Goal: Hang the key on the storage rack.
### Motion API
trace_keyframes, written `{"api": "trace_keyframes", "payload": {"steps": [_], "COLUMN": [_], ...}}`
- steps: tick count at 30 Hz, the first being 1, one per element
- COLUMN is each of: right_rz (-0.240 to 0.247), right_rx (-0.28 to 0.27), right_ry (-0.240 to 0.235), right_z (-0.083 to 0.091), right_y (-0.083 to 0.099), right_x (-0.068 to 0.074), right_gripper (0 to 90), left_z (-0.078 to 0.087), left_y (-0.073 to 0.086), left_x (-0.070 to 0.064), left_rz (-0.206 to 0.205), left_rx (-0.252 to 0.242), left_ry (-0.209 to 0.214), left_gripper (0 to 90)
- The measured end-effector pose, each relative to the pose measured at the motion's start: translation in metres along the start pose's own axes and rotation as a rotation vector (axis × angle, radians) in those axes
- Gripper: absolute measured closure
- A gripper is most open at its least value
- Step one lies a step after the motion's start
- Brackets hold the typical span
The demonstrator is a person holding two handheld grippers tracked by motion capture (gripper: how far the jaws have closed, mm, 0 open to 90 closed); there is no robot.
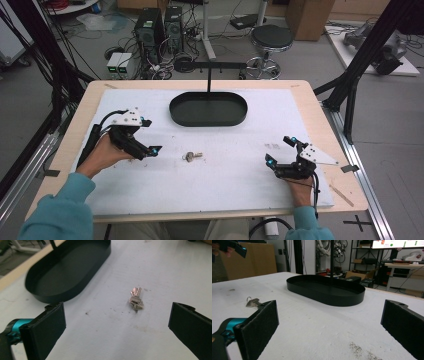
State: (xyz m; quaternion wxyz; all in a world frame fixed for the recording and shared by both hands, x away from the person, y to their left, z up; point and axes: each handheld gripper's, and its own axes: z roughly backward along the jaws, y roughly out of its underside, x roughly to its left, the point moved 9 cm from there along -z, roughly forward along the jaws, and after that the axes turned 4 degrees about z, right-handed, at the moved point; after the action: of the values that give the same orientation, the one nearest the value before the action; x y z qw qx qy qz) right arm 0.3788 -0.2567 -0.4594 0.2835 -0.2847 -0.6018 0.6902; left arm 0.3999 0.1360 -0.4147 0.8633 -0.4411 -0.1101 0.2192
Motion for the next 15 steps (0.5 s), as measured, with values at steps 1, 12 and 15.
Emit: {"api": "trace_keyframes", "payload": {"steps": [1,12,15], "right_rz": [0.001,0.000,0.004], "right_rx": [0.000,0.001,-0.004], "right_ry": [0.001,0.001,0.004], "right_z": [0.000,0.000,0.000], "right_y": [0.000,0.000,0.000], "right_x": [0.000,0.000,-0.001], "right_gripper": [0.6,0.6,0.6], "left_z": [-0.003,-0.036,-0.044], "left_y": [-0.001,-0.009,-0.006], "left_x": [-0.001,-0.010,-0.011], "left_rz": [0.000,-0.005,-0.017], "left_rx": [0.013,0.089,0.124], "left_ry": [0.007,0.066,0.078], "left_gripper": [1.7,1.8,1.8]}}
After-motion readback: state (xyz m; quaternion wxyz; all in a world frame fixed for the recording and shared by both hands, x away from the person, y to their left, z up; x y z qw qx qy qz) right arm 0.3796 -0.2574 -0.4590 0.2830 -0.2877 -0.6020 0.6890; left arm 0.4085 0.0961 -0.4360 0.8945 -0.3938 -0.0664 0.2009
